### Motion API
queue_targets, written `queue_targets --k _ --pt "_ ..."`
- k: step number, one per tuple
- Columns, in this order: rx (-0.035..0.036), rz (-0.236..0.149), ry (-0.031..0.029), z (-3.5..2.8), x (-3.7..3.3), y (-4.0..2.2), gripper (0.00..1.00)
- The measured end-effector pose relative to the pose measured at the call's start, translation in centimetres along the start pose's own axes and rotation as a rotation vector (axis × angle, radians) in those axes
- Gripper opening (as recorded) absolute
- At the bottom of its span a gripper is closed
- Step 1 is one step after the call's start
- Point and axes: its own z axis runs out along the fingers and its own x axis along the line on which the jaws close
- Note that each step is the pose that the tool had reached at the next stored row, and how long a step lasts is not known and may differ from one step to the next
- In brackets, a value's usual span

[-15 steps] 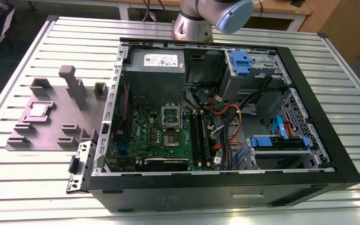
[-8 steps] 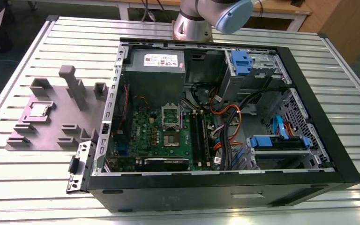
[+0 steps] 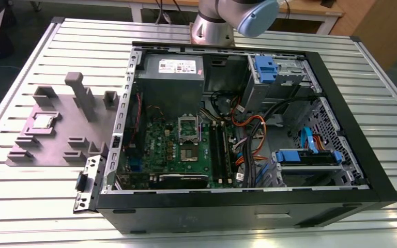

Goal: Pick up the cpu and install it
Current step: 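Reach for the cpu, then pick up the cpu and move it towards the insertion slot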

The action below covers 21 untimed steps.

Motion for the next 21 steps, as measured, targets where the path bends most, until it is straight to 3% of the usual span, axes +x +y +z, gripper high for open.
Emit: queue_targets --k 15,20,21 --pt "-0.0008 0.000 0.0001 0.00 0.02 0.00 0.11" --pt "-0.0010 0.000 0.0001 0.01 0.02 0.00 0.35" --pt "-0.0011 0.000 0.0000 0.01 0.02 0.00 0.35"
